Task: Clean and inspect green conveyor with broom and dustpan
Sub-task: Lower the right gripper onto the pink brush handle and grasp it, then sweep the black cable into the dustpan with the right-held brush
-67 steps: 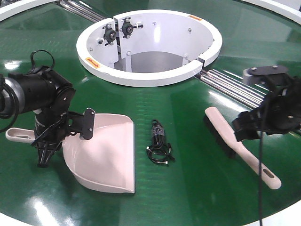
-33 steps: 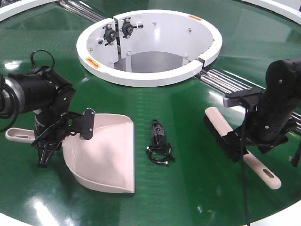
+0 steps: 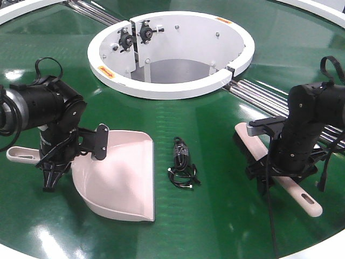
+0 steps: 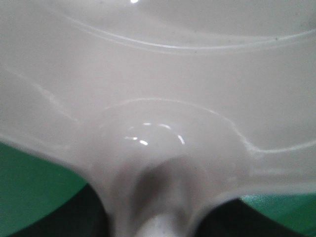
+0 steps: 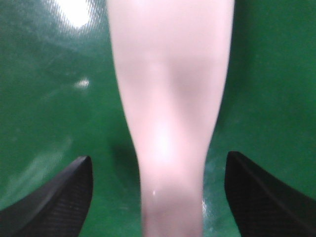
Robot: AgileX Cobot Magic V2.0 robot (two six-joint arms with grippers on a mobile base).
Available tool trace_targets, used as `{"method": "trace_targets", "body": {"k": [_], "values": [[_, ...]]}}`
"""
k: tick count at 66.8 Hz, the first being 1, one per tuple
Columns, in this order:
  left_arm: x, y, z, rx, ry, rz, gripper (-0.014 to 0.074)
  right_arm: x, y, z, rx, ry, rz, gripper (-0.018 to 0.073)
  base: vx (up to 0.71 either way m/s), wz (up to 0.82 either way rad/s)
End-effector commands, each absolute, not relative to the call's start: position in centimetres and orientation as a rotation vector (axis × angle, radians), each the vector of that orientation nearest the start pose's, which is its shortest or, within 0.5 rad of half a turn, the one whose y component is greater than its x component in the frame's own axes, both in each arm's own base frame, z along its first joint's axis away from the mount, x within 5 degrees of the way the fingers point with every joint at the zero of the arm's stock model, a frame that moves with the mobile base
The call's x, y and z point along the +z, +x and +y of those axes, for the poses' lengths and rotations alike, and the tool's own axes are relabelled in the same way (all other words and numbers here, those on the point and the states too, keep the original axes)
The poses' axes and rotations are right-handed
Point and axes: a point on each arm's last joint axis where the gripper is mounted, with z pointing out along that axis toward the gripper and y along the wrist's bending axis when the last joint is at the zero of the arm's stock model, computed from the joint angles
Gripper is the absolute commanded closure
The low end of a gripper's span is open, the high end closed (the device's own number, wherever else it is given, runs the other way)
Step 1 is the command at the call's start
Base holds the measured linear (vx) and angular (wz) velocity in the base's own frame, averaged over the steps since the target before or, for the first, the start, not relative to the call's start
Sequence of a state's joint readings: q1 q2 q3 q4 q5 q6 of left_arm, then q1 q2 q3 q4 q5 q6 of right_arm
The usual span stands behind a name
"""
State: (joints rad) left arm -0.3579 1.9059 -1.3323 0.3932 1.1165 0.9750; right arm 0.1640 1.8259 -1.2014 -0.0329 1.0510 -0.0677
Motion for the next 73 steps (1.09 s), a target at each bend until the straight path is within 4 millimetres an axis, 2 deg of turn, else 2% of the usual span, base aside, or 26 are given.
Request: {"method": "trace_targets", "body": {"k": [1,12,28,39,51,61,73], "values": [[22.0,34.8,-9.6,0.602,2.16,2.322,0.0594,20.5,33.4,5.3,-0.04,-0.392,3.058,0.0053,0.0,0.0],[22.0,34.8,-9.6,0.602,2.16,2.322,0.0594,20.4,33.4,5.3,-0.04,-0.392,3.057,0.0155,0.0,0.0],[22.0,34.8,-9.6,0.602,2.16,2.322,0.0594,20.4,33.4,5.3,-0.039,-0.397,3.057,0.042,0.0,0.0],[22.0,34.8,-9.6,0.602,2.16,2.322,0.0594,20.4,33.4,5.6,-0.009,-0.305,3.062,0.0575,0.0,0.0],[22.0,34.8,-9.6,0.602,2.16,2.322,0.0594,20.7,32.8,7.8,-0.005,-0.371,3.05,0.0567,0.0,0.0],[22.0,34.8,-9.6,0.602,2.16,2.322,0.0594,20.7,31.9,10.8,0.009,-0.444,3.043,0.0565,0.0,0.0],[22.0,34.8,-9.6,0.602,2.16,2.322,0.0594,21.0,31.4,12.4,0.015,-0.402,3.054,0.0564,0.0,0.0]]}}
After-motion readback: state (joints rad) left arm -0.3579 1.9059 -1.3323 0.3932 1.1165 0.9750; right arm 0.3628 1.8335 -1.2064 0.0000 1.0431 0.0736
